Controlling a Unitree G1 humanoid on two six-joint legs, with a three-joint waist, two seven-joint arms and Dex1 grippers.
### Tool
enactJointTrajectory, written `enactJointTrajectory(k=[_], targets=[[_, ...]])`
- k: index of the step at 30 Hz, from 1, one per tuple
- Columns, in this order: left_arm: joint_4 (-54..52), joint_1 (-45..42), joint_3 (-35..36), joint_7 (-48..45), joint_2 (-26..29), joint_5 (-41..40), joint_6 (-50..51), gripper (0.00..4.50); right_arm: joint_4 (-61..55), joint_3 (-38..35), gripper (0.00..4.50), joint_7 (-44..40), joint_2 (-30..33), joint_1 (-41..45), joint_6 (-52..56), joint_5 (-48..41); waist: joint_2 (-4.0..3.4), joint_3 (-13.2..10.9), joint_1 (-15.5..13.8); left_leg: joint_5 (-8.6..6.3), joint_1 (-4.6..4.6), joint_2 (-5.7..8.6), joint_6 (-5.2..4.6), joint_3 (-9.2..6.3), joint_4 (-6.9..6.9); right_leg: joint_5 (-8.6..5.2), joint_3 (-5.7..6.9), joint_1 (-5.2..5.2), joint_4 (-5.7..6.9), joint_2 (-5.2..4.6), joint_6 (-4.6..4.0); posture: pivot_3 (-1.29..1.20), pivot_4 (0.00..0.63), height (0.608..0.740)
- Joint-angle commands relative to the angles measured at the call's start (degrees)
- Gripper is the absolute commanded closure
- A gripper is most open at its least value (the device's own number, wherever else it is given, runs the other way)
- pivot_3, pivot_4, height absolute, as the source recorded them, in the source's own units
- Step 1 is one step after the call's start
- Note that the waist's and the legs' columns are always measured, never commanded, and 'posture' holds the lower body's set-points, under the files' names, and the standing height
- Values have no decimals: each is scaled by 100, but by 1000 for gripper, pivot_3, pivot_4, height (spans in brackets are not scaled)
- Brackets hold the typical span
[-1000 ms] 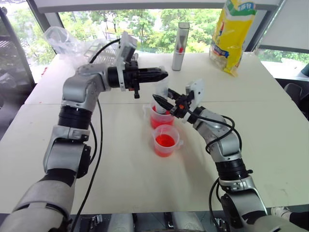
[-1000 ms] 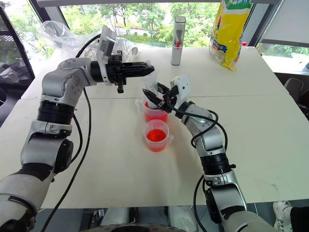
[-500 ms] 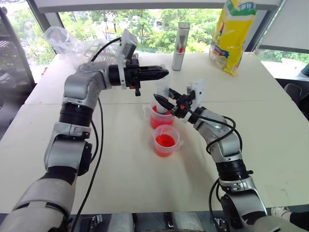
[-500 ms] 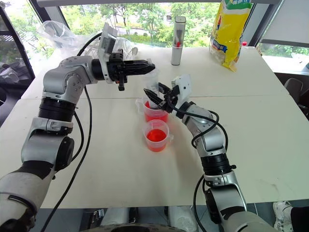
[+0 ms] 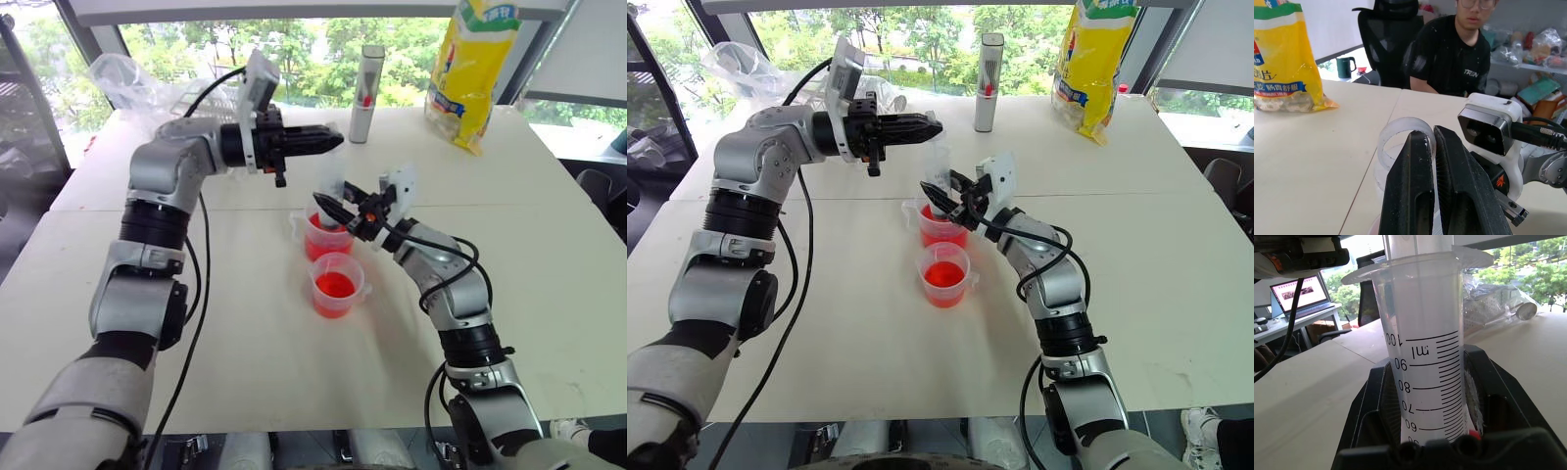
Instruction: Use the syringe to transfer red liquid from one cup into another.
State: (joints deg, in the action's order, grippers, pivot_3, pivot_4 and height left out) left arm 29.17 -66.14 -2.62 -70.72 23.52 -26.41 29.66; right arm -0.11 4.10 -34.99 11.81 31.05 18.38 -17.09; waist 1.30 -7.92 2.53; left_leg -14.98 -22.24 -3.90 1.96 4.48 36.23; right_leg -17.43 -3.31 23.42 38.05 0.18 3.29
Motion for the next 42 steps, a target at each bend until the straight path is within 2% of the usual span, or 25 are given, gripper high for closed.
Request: enactJointTrajectory(k=[1,12,15,21,23,30,37,42], targets=[[-232,-538,494,202,102,-123,-354,4430,-23,303,3105,-171,43,-172,177,69,0,0,0,0,0,0,0,0,0,0,0,0,0,0,0,0,150,740],[-355,-427,461,197,123,-138,-275,4430,-46,266,3105,-172,49,-68,227,42,0,0,1,0,0,0,0,0,0,0,0,0,0,0,0,0,150,740],[-375,-371,418,214,130,-122,-214,3465,-49,246,3105,-175,48,-25,232,36,0,0,2,0,0,0,0,0,0,0,0,0,1,0,0,0,150,740],[-560,-183,374,206,197,-118,-117,676,-60,170,3105,-153,32,103,224,15,0,0,-1,0,0,0,0,0,0,0,0,0,0,0,0,0,150,740],[-652,-86,386,195,267,-119,-81,46,-52,117,3105,-131,18,164,209,4,0,0,7,0,0,0,0,1,0,0,0,0,1,0,0,0,150,740],[-1011,304,574,291,655,-172,137,46,-36,-26,3105,-83,-1,314,165,-66,-1,0,10,0,3,-3,0,-1,-2,0,-3,1,4,3,0,0,150,740],[-1453,837,897,430,1294,-259,433,46,-58,-132,3105,-34,-25,444,122,-105,-1,0,2,1,3,-4,2,-2,1,0,-3,0,6,2,0,0,150,740],[-1471,865,945,513,1353,-285,418,46,-326,-229,3105,-5,54,605,235,-202,0,0,-13,2,0,-2,3,-1,2,0,-3,-1,4,-2,0,0,150,740]])
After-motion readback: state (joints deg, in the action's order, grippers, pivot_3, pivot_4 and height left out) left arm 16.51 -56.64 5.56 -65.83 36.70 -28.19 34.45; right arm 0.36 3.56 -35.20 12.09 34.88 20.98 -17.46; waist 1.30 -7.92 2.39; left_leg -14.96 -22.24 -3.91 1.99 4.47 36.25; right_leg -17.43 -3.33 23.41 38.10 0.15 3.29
